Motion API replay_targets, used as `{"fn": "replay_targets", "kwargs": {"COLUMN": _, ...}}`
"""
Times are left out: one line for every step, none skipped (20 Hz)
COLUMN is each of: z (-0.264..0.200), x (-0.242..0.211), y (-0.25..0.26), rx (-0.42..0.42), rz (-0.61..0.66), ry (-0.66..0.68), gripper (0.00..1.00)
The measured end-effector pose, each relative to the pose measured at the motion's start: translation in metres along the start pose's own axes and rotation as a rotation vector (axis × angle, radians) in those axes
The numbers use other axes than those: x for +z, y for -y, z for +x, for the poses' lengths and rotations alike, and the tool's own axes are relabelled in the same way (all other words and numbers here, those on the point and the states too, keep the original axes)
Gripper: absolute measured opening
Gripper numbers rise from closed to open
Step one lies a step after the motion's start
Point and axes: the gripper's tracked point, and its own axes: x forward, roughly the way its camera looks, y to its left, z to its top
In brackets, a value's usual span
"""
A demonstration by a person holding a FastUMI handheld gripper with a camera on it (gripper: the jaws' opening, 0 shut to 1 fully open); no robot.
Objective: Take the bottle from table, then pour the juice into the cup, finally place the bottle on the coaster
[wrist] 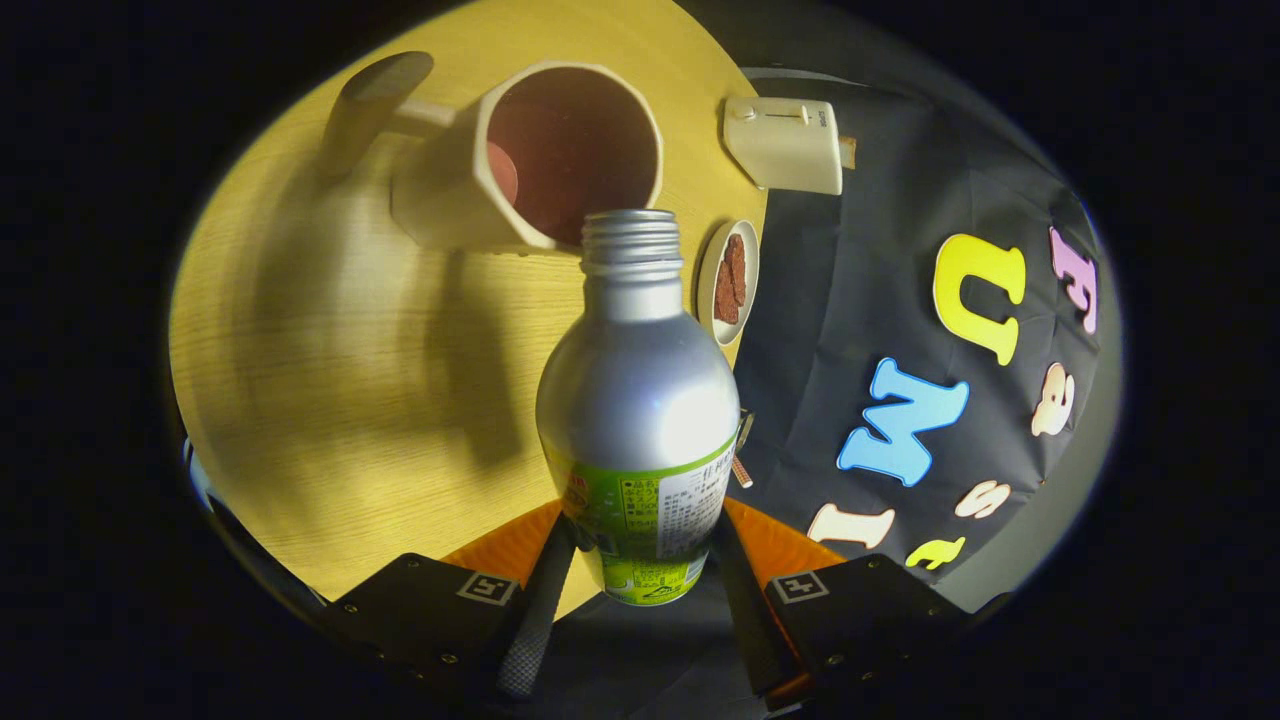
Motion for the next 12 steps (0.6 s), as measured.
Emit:
{"fn": "replay_targets", "kwargs": {"z": -0.0012, "x": 0.0002, "y": 0.0003, "rx": -0.001, "rz": -0.010, "ry": -0.003, "gripper": 0.77}}
{"fn": "replay_targets", "kwargs": {"z": -0.0010, "x": 0.0003, "y": 0.0010, "rx": -0.001, "rz": -0.019, "ry": -0.005, "gripper": 0.77}}
{"fn": "replay_targets", "kwargs": {"z": -0.0014, "x": -0.0014, "y": 0.0002, "rx": -0.002, "rz": -0.026, "ry": -0.008, "gripper": 0.77}}
{"fn": "replay_targets", "kwargs": {"z": -0.0015, "x": -0.0025, "y": 0.0009, "rx": -0.003, "rz": -0.033, "ry": -0.014, "gripper": 0.77}}
{"fn": "replay_targets", "kwargs": {"z": -0.0013, "x": -0.0043, "y": -0.0013, "rx": -0.002, "rz": -0.039, "ry": -0.019, "gripper": 0.77}}
{"fn": "replay_targets", "kwargs": {"z": -0.0023, "x": -0.0048, "y": -0.0003, "rx": -0.004, "rz": -0.044, "ry": -0.022, "gripper": 0.77}}
{"fn": "replay_targets", "kwargs": {"z": -0.0011, "x": -0.0043, "y": 0.0012, "rx": -0.005, "rz": -0.051, "ry": -0.026, "gripper": 0.77}}
{"fn": "replay_targets", "kwargs": {"z": -0.0016, "x": -0.0041, "y": 0.0030, "rx": -0.007, "rz": -0.056, "ry": -0.028, "gripper": 0.77}}
{"fn": "replay_targets", "kwargs": {"z": -0.0011, "x": -0.0041, "y": 0.0033, "rx": -0.003, "rz": -0.063, "ry": -0.032, "gripper": 0.77}}
{"fn": "replay_targets", "kwargs": {"z": -0.0013, "x": -0.0037, "y": 0.0037, "rx": -0.002, "rz": -0.069, "ry": -0.034, "gripper": 0.77}}
{"fn": "replay_targets", "kwargs": {"z": -0.0030, "x": -0.0044, "y": 0.0038, "rx": -0.001, "rz": -0.075, "ry": -0.037, "gripper": 0.77}}
{"fn": "replay_targets", "kwargs": {"z": -0.0044, "x": -0.0038, "y": 0.0051, "rx": -0.001, "rz": -0.081, "ry": -0.038, "gripper": 0.77}}
